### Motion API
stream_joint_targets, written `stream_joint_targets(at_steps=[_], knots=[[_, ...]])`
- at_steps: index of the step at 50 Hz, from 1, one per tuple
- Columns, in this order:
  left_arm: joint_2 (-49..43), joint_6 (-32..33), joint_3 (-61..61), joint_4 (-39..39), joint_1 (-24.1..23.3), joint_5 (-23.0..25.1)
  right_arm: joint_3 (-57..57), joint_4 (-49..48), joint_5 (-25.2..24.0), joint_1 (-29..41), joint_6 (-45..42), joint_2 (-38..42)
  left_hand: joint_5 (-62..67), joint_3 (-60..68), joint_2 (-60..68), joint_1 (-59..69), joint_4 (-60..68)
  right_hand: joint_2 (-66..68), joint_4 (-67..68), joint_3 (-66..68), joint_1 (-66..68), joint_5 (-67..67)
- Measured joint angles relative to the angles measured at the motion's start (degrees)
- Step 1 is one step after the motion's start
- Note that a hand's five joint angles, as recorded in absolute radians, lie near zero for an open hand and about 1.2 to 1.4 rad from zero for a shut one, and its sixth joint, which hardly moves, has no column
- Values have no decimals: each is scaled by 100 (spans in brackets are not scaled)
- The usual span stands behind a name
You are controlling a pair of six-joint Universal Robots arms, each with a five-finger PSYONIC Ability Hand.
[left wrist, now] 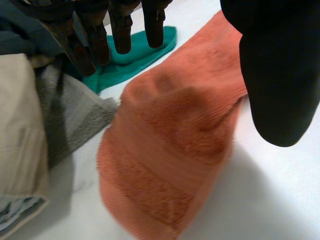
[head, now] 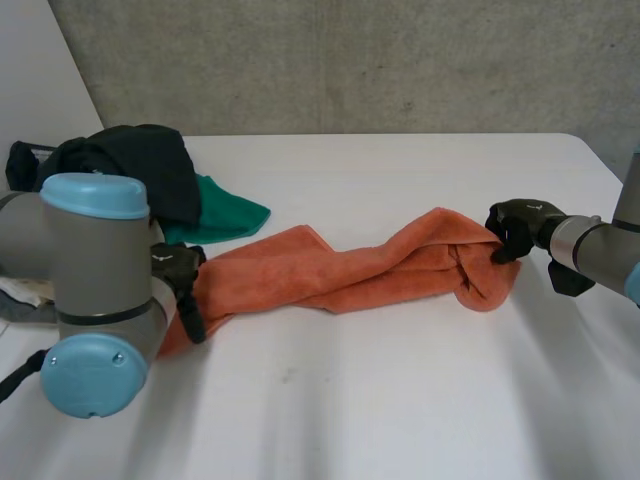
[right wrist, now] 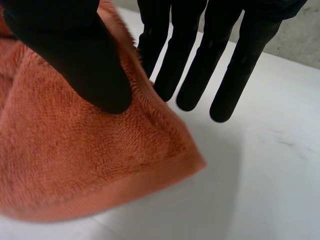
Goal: Fold the laundry.
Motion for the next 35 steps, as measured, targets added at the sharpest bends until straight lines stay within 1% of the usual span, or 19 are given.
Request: stream_joint_targets(at_steps=[2,4,6,10,14,18,24,35], knots=[[79,194,-186,199,134,74,23,-36,-190,-72,320,-35,28,43,47,67,70,159,267,234,0,130],[149,397,-344,345,235,163,121,-97,-254,-103,428,-150,91,153,179,203,212,159,288,247,0,129],[221,639,-510,476,327,274,284,-190,-262,-109,419,-356,461,532,550,623,605,159,288,248,0,130],[362,1120,-837,674,467,496,812,-464,-142,-55,93,-972,1328,1390,1397,1518,1469,159,288,248,0,130],[472,1496,-1133,846,531,721,1396,-792,34,5,-417,-1529,1568,1616,1621,1680,1714,159,303,248,0,129],[478,1741,-1298,987,517,857,1793,-1038,149,26,-793,-1810,1533,1603,1610,1660,1688,159,308,248,0,130],[311,2028,-1360,1141,477,856,2087,-1250,267,30,-1052,-1936,1531,1603,1610,1660,1682,159,309,248,0,130],[-126,2269,-1194,1397,484,747,2121,-1317,297,6,-1052,-1932,1621,1686,1702,1733,1759,159,309,248,0,129]])
